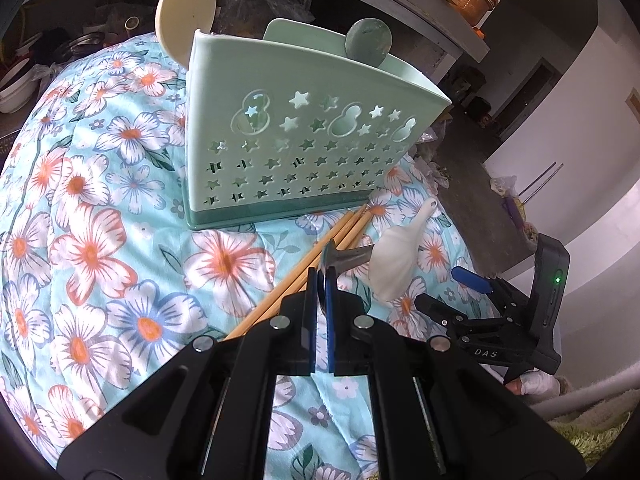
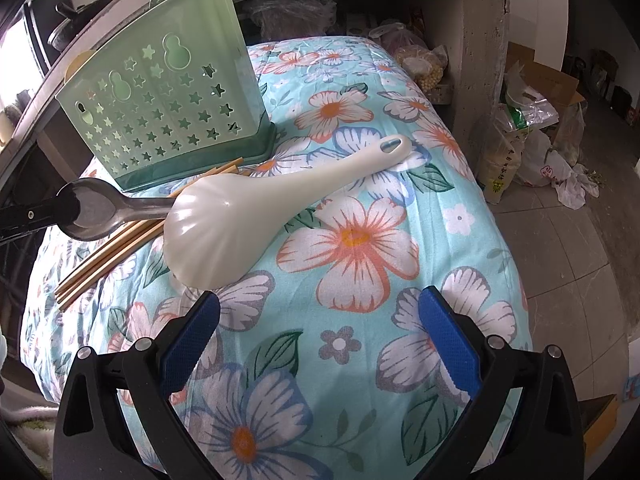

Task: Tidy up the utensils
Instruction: 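Close the left gripper around the bamboo chopsticks, then hold the chopsticks with the left gripper while the right gripper moves toward the white rice paddle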

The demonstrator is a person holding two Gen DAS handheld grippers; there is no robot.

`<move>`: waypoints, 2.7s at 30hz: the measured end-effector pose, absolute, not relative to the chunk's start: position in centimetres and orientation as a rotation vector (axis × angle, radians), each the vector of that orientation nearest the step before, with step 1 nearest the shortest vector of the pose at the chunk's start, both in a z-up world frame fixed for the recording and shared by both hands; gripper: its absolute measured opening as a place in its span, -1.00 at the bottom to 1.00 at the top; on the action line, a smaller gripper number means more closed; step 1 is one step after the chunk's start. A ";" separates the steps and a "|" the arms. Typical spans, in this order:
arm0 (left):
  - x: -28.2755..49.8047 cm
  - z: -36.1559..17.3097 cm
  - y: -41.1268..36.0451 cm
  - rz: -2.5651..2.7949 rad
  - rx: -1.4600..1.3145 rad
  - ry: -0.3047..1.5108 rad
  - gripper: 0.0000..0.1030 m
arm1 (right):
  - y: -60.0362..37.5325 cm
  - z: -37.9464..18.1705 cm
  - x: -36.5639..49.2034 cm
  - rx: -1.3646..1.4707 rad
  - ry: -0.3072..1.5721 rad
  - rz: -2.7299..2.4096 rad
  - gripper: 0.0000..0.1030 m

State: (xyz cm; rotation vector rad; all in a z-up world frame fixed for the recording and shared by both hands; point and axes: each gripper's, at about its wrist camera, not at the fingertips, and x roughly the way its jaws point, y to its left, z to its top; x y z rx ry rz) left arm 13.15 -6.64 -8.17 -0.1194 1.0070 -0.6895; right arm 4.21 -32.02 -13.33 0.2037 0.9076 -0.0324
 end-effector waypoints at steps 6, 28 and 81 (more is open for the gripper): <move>13.2 -8.2 -6.6 -0.690 -0.120 1.006 -0.94 | -32.0 -13.3 4.2 0.204 0.907 -0.032 0.88; 13.4 -8.1 -6.6 -0.688 -0.116 1.009 -0.94 | -32.0 -13.3 4.1 0.206 0.904 -0.031 0.88; 14.0 -9.3 -5.9 -0.677 -0.155 1.016 -0.94 | -25.8 -12.2 7.0 -0.408 0.818 -0.004 0.25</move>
